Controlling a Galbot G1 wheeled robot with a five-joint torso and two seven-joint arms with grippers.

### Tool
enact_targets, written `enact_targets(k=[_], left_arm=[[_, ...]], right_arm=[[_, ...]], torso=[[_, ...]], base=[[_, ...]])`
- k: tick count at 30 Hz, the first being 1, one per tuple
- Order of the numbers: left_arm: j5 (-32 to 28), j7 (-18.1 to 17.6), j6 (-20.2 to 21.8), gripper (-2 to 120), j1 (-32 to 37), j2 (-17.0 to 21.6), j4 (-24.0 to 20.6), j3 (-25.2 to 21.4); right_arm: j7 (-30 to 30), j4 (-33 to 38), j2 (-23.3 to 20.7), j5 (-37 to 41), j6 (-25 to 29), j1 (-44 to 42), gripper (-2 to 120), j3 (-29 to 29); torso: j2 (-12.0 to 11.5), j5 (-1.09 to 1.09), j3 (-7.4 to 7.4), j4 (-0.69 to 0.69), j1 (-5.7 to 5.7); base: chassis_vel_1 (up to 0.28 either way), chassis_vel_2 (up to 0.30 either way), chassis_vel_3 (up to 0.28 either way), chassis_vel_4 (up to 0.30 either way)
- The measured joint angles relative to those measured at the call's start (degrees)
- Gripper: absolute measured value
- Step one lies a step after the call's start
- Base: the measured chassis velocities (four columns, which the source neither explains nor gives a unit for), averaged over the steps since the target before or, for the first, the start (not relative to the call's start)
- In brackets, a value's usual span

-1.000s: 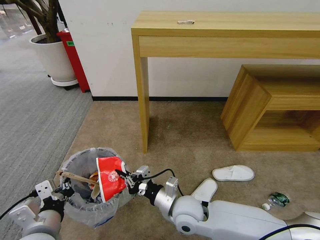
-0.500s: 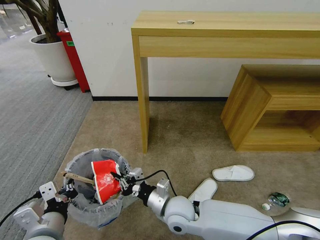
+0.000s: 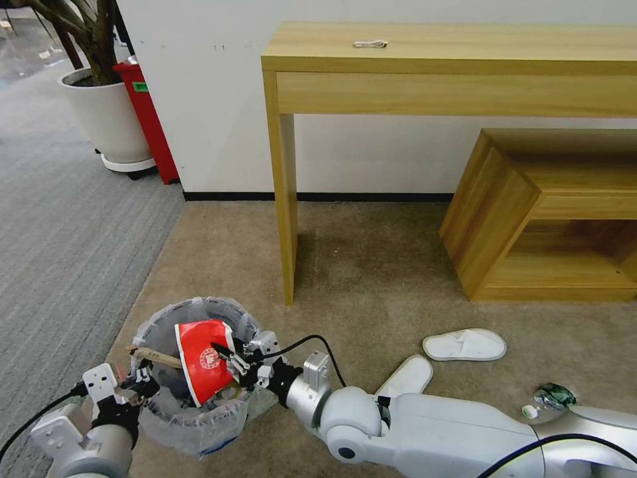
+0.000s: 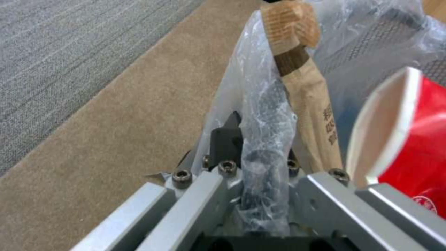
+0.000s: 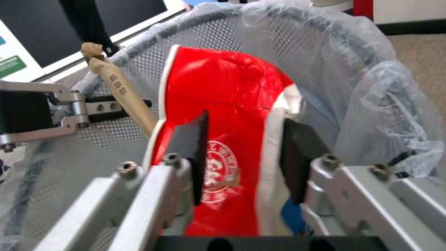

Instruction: Pick up the trash bin and place the garbage on the floor into it.

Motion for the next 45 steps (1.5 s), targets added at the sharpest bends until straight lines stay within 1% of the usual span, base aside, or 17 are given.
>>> enact_targets(k=[1, 3, 5, 6, 9, 12, 13, 16, 30, 33, 34, 35, 38, 40, 42, 44, 45], left_arm=[[0.0, 0.0, 0.0, 1, 0.0, 0.0, 0.0, 0.0], [0.7, 0.3, -0.5, 1, 0.2, -0.3, 0.3, 0.1], [0.9, 0.5, -0.7, 1, 0.2, -0.4, 0.5, 0.1], [1.1, 0.6, -0.8, 1, 0.2, -0.5, 0.7, 0.3], [1.4, 0.6, -0.9, 1, 0.1, -0.6, 1.1, 0.4], [1.4, 0.6, -1.0, 1, -0.2, -0.6, 1.7, 0.4], [1.4, 0.6, -1.0, 1, -0.2, -0.6, 1.7, 0.4], [1.7, 0.6, -1.1, 1, -0.4, -0.6, 2.5, 0.3], [2.1, 0.6, -1.4, 1, -1.0, -0.9, 4.0, 0.3], [2.3, 0.6, -1.7, 1, -1.2, -1.0, 4.6, 0.3], [2.4, 0.6, -1.7, 1, -1.4, -1.0, 4.9, 0.4], [2.4, 0.6, -1.7, 1, -1.4, -1.0, 4.9, 0.4], [2.6, 0.6, -1.8, 1, -2.0, -1.0, 6.0, 0.7], [2.7, 0.6, -1.9, 1, -2.2, -1.0, 6.2, 0.8], [3.2, 0.7, -2.1, 1, -2.7, -1.3, 7.0, 1.3], [3.2, 0.7, -2.1, 1, -2.7, -1.3, 7.2, 1.5], [3.5, 0.8, -2.2, 1, -3.1, -1.5, 7.6, 1.7]], right_arm=[[0.0, 0.0, 0.0, 0.0, 0.0, 0.0, 43, 0.1], [0.1, 0.6, 0.2, 0.0, 0.1, -0.5, 54, 1.5], [0.1, 0.9, 0.2, 0.0, 0.1, -0.7, 58, 2.1], [0.1, 1.4, 0.2, 0.0, 0.1, -1.1, 64, 3.3], [0.0, 2.4, -0.3, 0.0, 0.2, -1.7, 73, 5.1], [-0.2, 3.8, -1.4, -0.1, 0.2, -2.8, 88, 7.5], [-0.2, 3.8, -1.4, -0.1, 0.2, -2.8, 88, 7.5], [-0.6, 5.0, -2.7, -0.2, 0.3, -4.3, 99, 10.3], [0.6, 8.5, -5.5, -0.5, 0.2, -10.0, 100, 16.8], [4.3, 9.6, -5.7, -0.3, -1.1, -12.5, 100, 19.7], [7.4, 10.5, -6.1, 0.5, -3.0, -14.2, 100, 21.7], [7.4, 10.5, -6.1, 0.5, -3.0, -14.2, 100, 21.7], [17.1, 12.8, -7.3, 3.2, -10.6, -18.4, 100, 27.2], [18.7, 12.9, -7.5, 3.6, -11.9, -19.0, 100, 28.0], [27.3, 13.4, -7.9, 5.8, -17.4, -22.2, 100, 30.6], [28.3, 13.4, -8.1, 5.8, -18.0, -22.7, 100, 31.0], [30.8, 13.1, -8.7, 5.7, -19.3, -24.5, 100, 31.9]], torso=[[0.0, 0.00, 0.00, 0.00, 0.00], [0.0, 0.00, 0.00, 0.00, 0.00], [0.0, 0.00, 0.00, 0.00, 0.00], [0.0, 0.00, 0.00, 0.00, 0.00], [0.0, 0.00, 0.00, 0.00, 0.00], [0.0, 0.00, 0.00, 0.00, 0.00], [0.0, 0.00, 0.00, 0.00, 0.00], [0.0, 0.00, 0.00, 0.00, 0.00], [0.0, -0.01, 0.00, 0.00, 0.00], [0.0, 0.00, 0.00, 0.00, 0.00], [0.0, 0.00, 0.00, 0.01, 0.00], [0.0, 0.00, 0.00, 0.01, 0.00], [0.0, 0.00, 0.00, 0.00, 0.00], [0.0, 0.00, 0.00, 0.00, 0.00], [0.0, 0.00, 0.00, 0.00, 0.00], [0.0, 0.00, 0.00, 0.00, 0.00], [0.0, 0.00, 0.00, 0.00, 0.00]], base=[[0.000, 0.000, 0.000, 0.000], [0.000, 0.000, 0.000, 0.000], [0.000, 0.000, 0.000, 0.000], [0.000, 0.000, 0.000, 0.000], [0.000, 0.000, 0.000, 0.000], [0.000, 0.000, 0.000, 0.000], [0.000, 0.000, 0.000, 0.000], [0.000, 0.000, 0.000, 0.000], [0.000, 0.000, 0.000, 0.000], [0.000, 0.000, 0.000, 0.000], [0.000, 0.000, 0.000, 0.000], [0.000, 0.000, 0.000, 0.000], [0.000, 0.000, 0.000, 0.000], [0.000, 0.000, 0.000, 0.000], [0.000, 0.000, 0.000, 0.000], [0.000, 0.000, 0.000, 0.000], [0.000, 0.000, 0.000, 0.000]])
